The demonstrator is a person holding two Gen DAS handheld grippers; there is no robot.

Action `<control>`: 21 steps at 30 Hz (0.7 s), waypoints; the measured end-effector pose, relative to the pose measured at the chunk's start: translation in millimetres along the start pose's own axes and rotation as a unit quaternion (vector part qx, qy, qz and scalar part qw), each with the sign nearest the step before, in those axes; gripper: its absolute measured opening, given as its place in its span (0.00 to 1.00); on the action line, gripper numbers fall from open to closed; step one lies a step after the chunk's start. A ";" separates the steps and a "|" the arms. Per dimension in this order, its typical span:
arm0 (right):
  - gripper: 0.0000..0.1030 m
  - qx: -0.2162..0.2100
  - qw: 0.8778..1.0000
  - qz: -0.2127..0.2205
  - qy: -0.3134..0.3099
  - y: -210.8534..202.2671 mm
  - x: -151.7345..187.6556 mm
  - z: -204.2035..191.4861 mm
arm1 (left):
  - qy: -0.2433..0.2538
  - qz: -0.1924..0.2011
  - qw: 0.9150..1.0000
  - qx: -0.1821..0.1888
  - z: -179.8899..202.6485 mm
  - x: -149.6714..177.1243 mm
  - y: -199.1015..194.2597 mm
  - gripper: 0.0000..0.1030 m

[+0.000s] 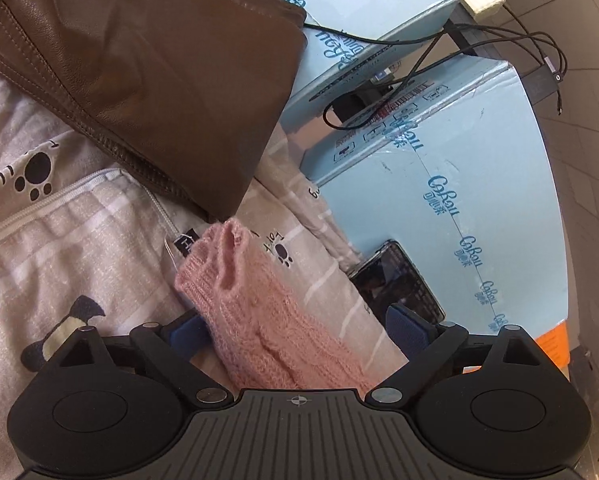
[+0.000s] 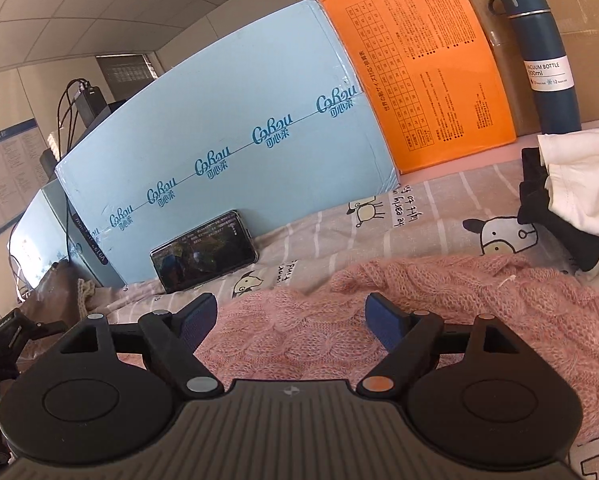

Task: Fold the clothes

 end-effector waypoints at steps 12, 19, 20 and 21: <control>0.78 -0.003 1.000 -0.001 0.008 -0.4 2.3 1.8 | 0.164 0.064 0.981 0.082 56.2 9.6 -16.3 0.19; 0.78 -0.008 1.000 0.002 0.008 -3.0 1.6 -0.7 | 0.229 0.022 0.960 0.162 115.7 61.4 -23.9 0.19; 0.78 -0.010 1.000 0.002 0.007 -3.3 1.6 -1.5 | 0.232 0.012 0.958 0.169 120.8 70.5 -22.1 0.19; 0.78 -0.011 1.000 0.002 0.006 -3.7 1.6 -2.2 | 0.234 0.003 0.956 0.174 124.6 78.5 -20.2 0.19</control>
Point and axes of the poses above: each gripper's, at about its wrist camera, not at the fingertips, and y roughly the way its jaws point, z to its right, x to its underside, the point moved 8 cm from there along y, roughly the way its jaws point, and after that the axes turned 6 degrees about z, right-handed, at the moved point
